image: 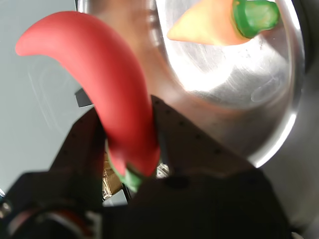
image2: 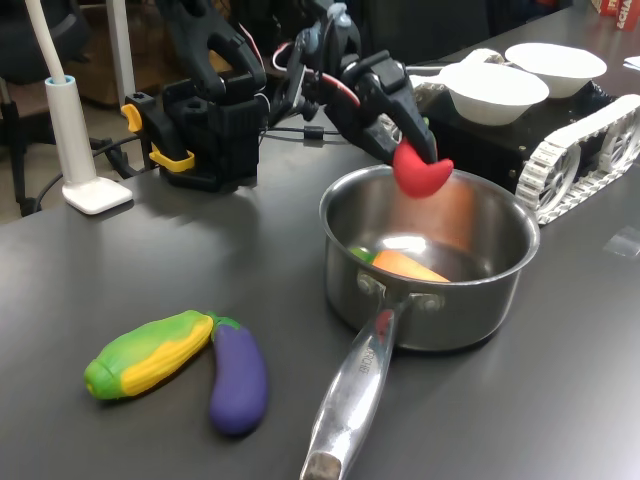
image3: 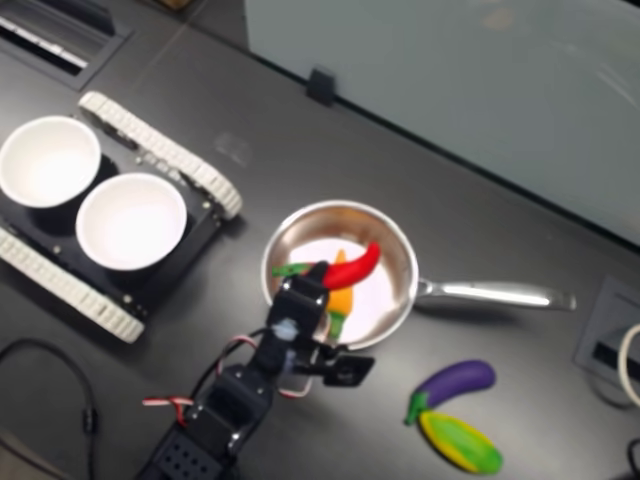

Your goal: Pick up the chilli and place them in the pan

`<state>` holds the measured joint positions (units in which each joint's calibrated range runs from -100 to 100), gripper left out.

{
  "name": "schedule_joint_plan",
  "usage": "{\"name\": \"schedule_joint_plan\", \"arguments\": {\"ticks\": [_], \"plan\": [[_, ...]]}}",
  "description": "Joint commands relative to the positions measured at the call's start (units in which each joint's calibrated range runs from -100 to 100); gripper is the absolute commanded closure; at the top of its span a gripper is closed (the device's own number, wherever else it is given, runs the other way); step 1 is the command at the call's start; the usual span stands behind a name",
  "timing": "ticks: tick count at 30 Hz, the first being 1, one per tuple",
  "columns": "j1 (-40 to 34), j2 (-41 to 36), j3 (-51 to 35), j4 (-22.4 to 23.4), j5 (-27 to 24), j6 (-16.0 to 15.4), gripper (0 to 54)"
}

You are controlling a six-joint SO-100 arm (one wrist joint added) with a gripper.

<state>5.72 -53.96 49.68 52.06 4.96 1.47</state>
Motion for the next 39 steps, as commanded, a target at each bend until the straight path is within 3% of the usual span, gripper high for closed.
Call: {"name": "schedule_joint_plan", "arguments": {"ticks": [1,19,28,39], "plan": [[-0.6,0.1,-0.6,-5.9,-0.2,0.0,53.6],[-1.4,1.1,4.8,-11.3,0.3,0.0,53.6],[-1.1,0.7,4.0,-8.6,0.0,0.0,34.3],[-3.1,-7.2,6.2,-4.2,-0.5,0.0,29.0]]}}
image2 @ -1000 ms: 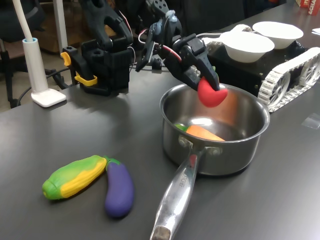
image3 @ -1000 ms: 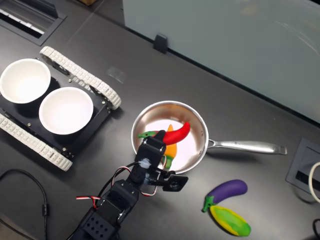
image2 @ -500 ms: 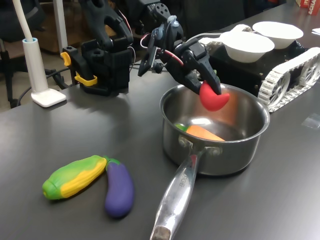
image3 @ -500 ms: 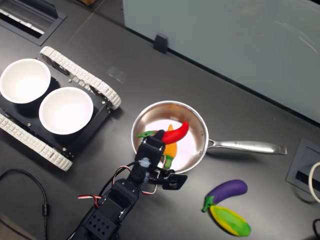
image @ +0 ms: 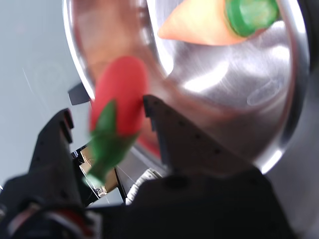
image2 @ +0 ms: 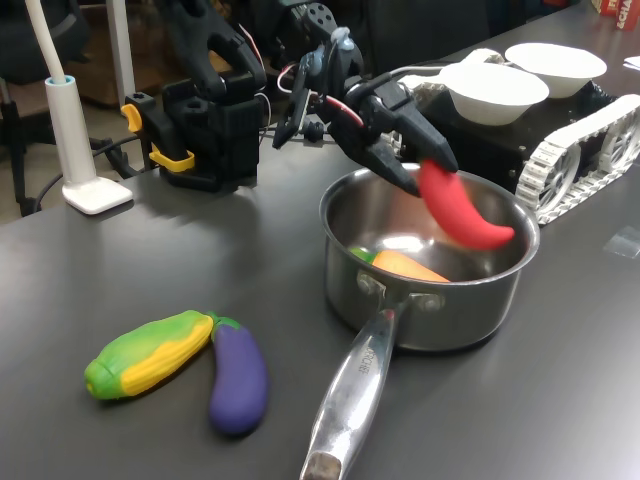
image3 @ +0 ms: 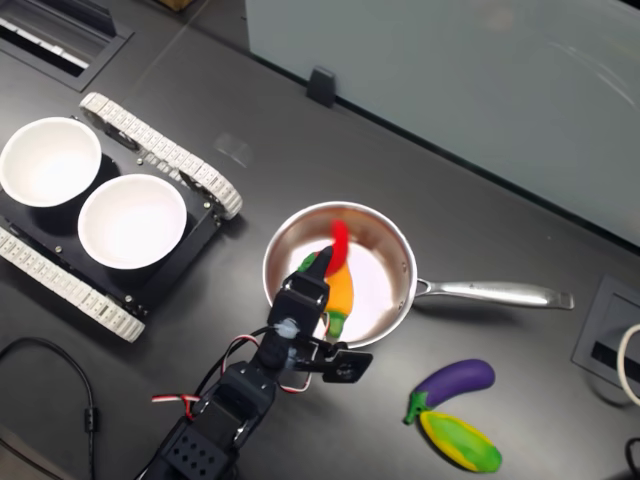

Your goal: Pick up the chilli and place them in the pan

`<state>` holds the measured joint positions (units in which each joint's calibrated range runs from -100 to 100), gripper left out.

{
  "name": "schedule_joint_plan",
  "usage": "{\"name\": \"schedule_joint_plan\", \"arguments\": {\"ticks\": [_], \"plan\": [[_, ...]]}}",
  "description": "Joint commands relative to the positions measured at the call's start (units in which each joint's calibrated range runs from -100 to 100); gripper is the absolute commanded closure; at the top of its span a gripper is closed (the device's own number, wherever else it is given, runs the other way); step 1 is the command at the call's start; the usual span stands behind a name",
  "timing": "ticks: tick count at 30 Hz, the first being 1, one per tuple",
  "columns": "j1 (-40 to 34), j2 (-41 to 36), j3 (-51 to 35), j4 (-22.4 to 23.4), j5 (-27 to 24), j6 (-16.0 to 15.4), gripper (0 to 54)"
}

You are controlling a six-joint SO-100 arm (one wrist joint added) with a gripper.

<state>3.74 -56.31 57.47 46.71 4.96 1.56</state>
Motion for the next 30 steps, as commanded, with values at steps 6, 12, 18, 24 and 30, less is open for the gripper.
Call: {"name": "schedule_joint_plan", "arguments": {"ticks": [6,12,18,24,30], "plan": [[-2.4,-7.0,-1.4,3.5,-1.3,-0.1,22.1],[-1.7,-7.8,-2.2,4.9,-2.3,-0.2,13.5],[-1.7,-9.5,-2.1,5.6,-3.1,-0.2,8.1],[0.3,-12.8,-4.8,8.4,-4.4,-0.2,8.3],[0.6,-18.0,-7.3,12.5,-4.7,-0.2,11.4]]}}
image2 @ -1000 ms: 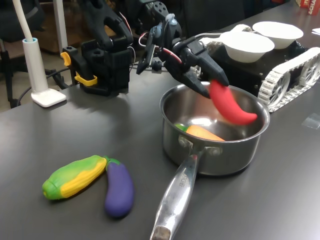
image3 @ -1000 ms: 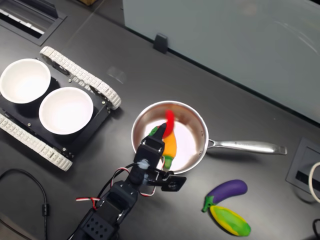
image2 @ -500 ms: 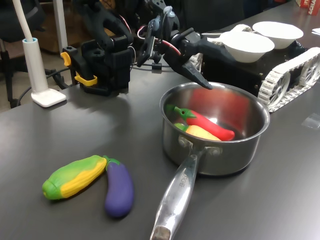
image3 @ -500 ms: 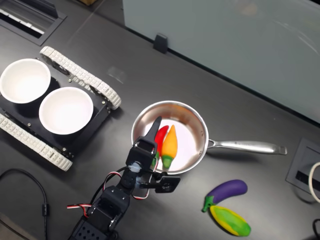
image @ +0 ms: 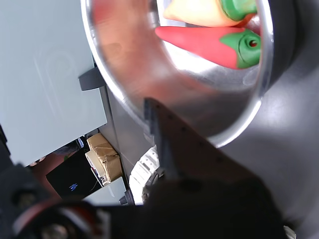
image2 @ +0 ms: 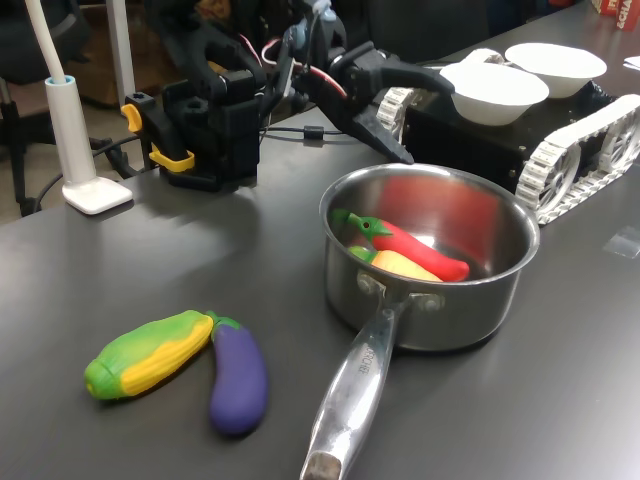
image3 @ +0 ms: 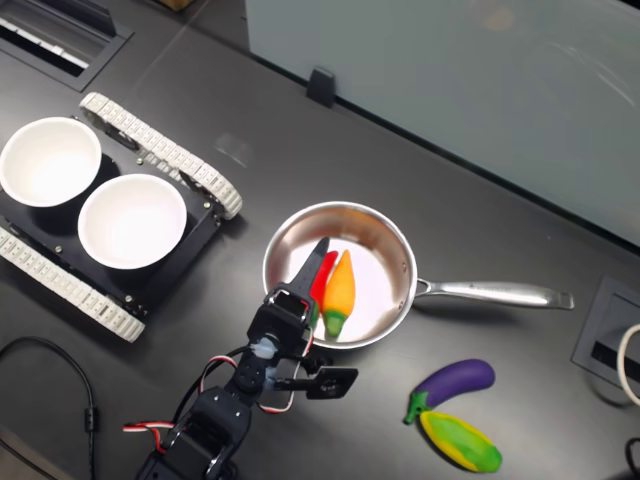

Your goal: Pick up the chilli and place them in the pan

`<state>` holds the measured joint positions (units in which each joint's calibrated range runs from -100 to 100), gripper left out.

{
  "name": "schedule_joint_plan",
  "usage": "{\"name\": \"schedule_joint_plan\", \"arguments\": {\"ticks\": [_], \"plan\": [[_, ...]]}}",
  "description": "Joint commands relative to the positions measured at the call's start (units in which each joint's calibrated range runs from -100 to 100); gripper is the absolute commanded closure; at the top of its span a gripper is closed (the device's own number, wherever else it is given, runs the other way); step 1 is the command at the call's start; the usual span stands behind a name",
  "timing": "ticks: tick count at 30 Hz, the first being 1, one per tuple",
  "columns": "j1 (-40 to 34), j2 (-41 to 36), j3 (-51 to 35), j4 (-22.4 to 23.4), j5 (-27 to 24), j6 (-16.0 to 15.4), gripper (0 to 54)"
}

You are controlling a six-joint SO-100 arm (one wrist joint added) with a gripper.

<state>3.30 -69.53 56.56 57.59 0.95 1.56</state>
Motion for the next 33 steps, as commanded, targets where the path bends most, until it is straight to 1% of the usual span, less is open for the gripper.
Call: {"name": "schedule_joint_plan", "arguments": {"ticks": [1,4,6,9,12,14,20,24,28,33], "plan": [[0.8,-5.9,-6.4,2.1,-0.7,-0.2,12.4],[1.1,-8.3,-7.0,3.9,-1.1,-0.2,14.2],[1.5,-10.1,-6.9,4.3,-1.4,-0.3,15.6],[2.1,-12.9,-6.6,5.1,-1.8,-0.3,20.3],[2.9,-13.3,-6.9,5.9,-2.1,-0.7,24.1],[3.7,-13.6,-6.6,6.0,-2.3,-1.6,29.7],[3.2,-16.6,-4.4,6.3,-2.1,-2.9,40.6],[2.9,-16.8,-5.1,8.0,-1.7,-3.6,48.8],[2.5,-17.8,-5.3,10.4,-0.6,-3.7,53.4],[3.1,-20.9,-4.4,14.6,0.6,-3.7,53.6]]}}
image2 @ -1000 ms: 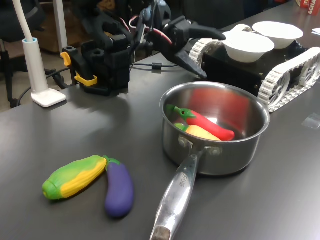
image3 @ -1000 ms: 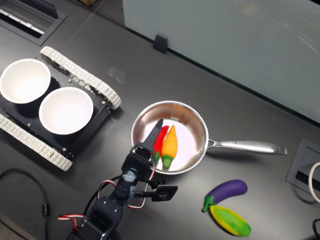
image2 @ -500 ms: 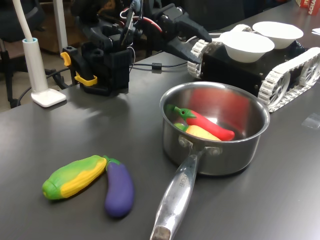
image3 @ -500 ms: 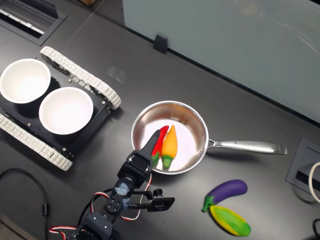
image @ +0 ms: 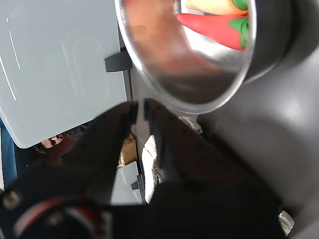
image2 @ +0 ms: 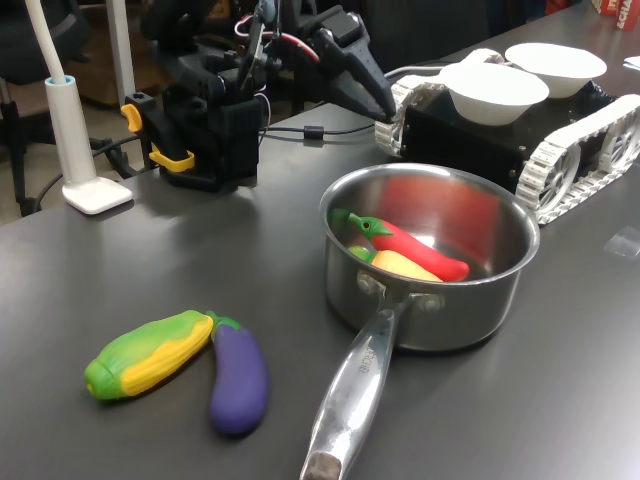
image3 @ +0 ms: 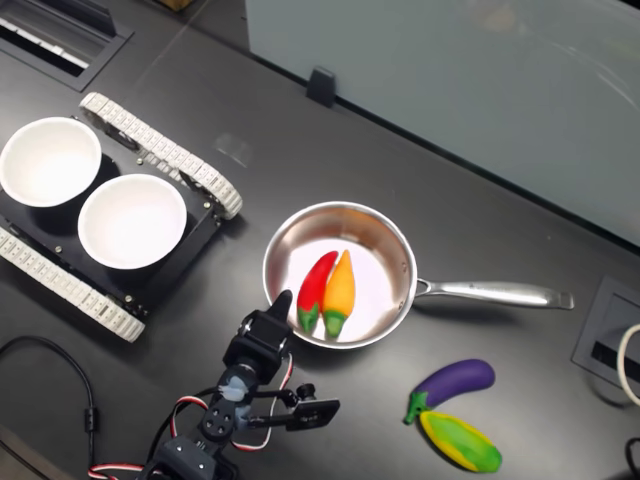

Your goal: Pick up the chilli and place them in the pan

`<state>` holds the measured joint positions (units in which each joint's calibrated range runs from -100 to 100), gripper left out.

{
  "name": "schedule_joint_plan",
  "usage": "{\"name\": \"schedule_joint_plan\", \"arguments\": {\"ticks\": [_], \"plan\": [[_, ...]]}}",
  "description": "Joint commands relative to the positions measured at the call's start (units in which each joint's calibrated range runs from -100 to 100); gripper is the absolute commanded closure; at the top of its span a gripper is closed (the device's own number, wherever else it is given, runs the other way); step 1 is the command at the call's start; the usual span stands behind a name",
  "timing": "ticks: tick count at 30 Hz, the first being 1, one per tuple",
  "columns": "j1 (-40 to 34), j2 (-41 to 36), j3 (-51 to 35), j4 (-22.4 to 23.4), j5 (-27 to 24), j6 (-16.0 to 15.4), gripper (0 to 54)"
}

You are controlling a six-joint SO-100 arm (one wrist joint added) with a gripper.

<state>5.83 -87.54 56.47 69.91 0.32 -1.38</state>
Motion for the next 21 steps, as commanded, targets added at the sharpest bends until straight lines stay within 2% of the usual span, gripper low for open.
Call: {"name": "schedule_joint_plan", "arguments": {"ticks": [1,9,15,21], "plan": [[0.6,-3.2,-4.3,3.2,1.3,-0.7,53.6],[0.2,-5.7,-1.5,8.2,2.8,-0.7,53.6],[-1.0,-5.3,-1.8,10.7,2.4,-0.7,53.6],[-0.8,-7.9,-1.9,15.2,2.8,-1.2,53.6]]}}
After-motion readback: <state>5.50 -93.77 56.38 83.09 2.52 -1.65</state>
